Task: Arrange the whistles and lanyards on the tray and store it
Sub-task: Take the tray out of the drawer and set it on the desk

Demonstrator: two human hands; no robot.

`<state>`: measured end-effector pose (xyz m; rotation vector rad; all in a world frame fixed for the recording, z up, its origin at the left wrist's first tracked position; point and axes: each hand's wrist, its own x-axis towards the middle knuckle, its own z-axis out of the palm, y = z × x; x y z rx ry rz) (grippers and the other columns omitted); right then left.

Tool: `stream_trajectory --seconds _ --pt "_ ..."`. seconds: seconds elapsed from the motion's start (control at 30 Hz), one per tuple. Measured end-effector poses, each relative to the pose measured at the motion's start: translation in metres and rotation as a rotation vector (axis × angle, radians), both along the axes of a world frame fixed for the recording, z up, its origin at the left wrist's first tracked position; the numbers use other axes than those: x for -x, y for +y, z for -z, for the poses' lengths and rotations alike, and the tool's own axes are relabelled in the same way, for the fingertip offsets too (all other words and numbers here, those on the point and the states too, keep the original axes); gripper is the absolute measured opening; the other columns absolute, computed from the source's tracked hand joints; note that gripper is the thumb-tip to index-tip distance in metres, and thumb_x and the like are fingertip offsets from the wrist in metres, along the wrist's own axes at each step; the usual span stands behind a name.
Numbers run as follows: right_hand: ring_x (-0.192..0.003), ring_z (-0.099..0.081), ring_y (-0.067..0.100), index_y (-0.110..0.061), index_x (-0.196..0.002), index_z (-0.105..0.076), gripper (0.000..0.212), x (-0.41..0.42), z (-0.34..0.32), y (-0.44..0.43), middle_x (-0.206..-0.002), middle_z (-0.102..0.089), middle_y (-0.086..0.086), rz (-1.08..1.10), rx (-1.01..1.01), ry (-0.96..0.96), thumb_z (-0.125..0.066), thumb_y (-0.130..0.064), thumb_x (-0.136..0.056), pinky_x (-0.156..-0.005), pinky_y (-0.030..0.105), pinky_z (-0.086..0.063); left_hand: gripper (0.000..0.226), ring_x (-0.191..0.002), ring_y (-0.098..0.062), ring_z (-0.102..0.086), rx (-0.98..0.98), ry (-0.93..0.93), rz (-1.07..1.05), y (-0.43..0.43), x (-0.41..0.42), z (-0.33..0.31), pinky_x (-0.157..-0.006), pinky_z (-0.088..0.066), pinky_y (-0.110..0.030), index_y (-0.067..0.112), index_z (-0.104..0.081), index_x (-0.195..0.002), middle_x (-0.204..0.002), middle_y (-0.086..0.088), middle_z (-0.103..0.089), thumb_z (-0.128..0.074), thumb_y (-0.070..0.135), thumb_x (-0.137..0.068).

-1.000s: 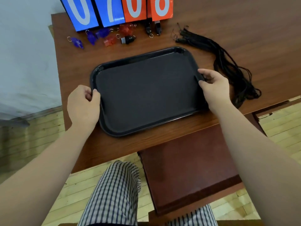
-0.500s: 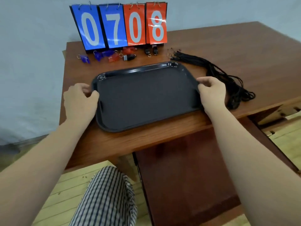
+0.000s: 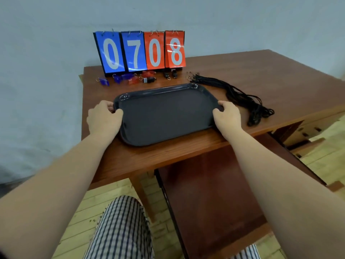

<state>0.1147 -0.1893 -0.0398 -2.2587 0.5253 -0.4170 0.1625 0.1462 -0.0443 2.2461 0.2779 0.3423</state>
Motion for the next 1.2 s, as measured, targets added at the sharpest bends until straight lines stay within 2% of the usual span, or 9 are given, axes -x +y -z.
stream_trajectory --seconds 0.1,0.2,0.27,0.33,0.43,0.67,0.9,1.07,1.2 --pt "-0.107 -0.063 0.03 -0.023 -0.139 -0.052 0.058 0.001 0.0 0.001 -0.13 -0.061 0.002 0.012 0.01 0.022 -0.047 -0.037 -0.082 -0.094 0.052 -0.052 0.036 -0.12 -0.026 -0.05 -0.008 0.003 -0.002 0.0 -0.002 -0.001 -0.101 -0.043 -0.046 0.024 -0.061 -0.116 -0.114 0.001 -0.066 -0.055 0.037 -0.083" --pt "-0.107 -0.063 0.034 -0.027 -0.137 -0.052 0.059 0.001 0.002 -0.001 -0.124 -0.063 0.001 0.011 -0.003 0.033 -0.046 -0.04 -0.08 -0.091 0.051 -0.053 0.034 -0.118 -0.026 -0.053 0.003 0.015 -0.018 0.0 -0.005 -0.002 -0.1 -0.041 -0.044 0.025 -0.061 -0.115 -0.112 0.004 -0.066 -0.055 0.037 -0.084" --pt "-0.111 -0.061 0.032 -0.027 -0.137 -0.053 0.057 0.001 0.0 -0.001 -0.129 -0.061 0.002 -0.003 0.001 0.04 -0.047 -0.038 -0.081 -0.095 0.053 -0.051 0.034 -0.115 -0.025 -0.056 0.016 0.014 -0.024 0.0 -0.006 -0.001 -0.101 -0.044 -0.046 0.026 -0.061 -0.114 -0.108 0.008 -0.065 -0.056 0.038 -0.083" --pt "-0.123 -0.054 0.029 -0.025 -0.137 -0.055 0.052 0.001 -0.002 0.0 -0.143 -0.054 0.002 -0.026 0.033 0.049 -0.049 -0.034 -0.086 -0.104 0.051 -0.045 0.034 -0.114 -0.024 -0.057 0.012 0.017 -0.018 0.001 -0.007 0.0 -0.101 -0.045 -0.047 0.027 -0.061 -0.114 -0.104 0.011 -0.063 -0.056 0.04 -0.083" --pt "-0.134 -0.043 0.026 -0.022 -0.139 -0.055 0.048 -0.002 -0.001 0.0 -0.151 -0.045 0.0 -0.037 0.111 0.066 -0.051 -0.029 -0.091 -0.114 0.047 -0.033 0.034 -0.114 -0.024 -0.057 -0.003 0.014 -0.023 0.0 -0.007 0.0 -0.1 -0.044 -0.046 0.026 -0.061 -0.116 -0.109 0.008 -0.065 -0.057 0.039 -0.085" --pt "-0.137 -0.035 0.026 -0.021 -0.14 -0.053 0.048 -0.003 0.0 -0.002 -0.153 -0.042 -0.002 -0.04 0.186 0.073 -0.051 -0.028 -0.093 -0.115 0.043 -0.027 0.035 -0.116 -0.024 -0.055 -0.017 0.017 -0.027 -0.001 -0.007 -0.001 -0.101 -0.045 -0.046 0.024 -0.06 -0.12 -0.117 0.003 -0.066 -0.057 0.037 -0.088" --pt "-0.135 -0.037 0.028 -0.021 -0.135 -0.057 0.044 -0.007 -0.001 0.0 -0.151 -0.044 -0.003 -0.022 0.234 0.09 -0.052 -0.027 -0.092 -0.111 0.043 -0.027 0.038 -0.117 -0.023 -0.057 -0.042 0.022 -0.022 -0.002 -0.007 -0.003 -0.103 -0.044 -0.045 0.024 -0.061 -0.127 -0.122 0.002 -0.066 -0.056 0.035 -0.091" --pt "-0.125 -0.047 0.03 -0.024 -0.141 -0.047 0.052 -0.008 -0.006 0.001 -0.134 -0.058 0.004 0.016 0.152 0.104 -0.055 -0.024 -0.089 -0.108 0.047 -0.036 0.027 -0.098 -0.017 -0.059 -0.049 0.055 0.006 0.005 -0.018 -0.005 -0.083 -0.05 -0.039 0.026 -0.054 -0.115 -0.109 0.005 -0.063 -0.058 0.039 -0.092" --pt "-0.132 -0.037 0.035 -0.02 -0.143 -0.042 0.056 -0.024 -0.027 0.008 -0.14 -0.049 0.008 0.054 0.37 0.206 -0.056 -0.023 -0.089 -0.108 0.052 -0.027 0.021 -0.093 -0.017 -0.061 -0.021 0.069 -0.001 0.012 -0.035 -0.008 -0.077 -0.05 -0.037 0.027 -0.055 -0.111 -0.106 0.005 -0.064 -0.053 0.039 -0.094"
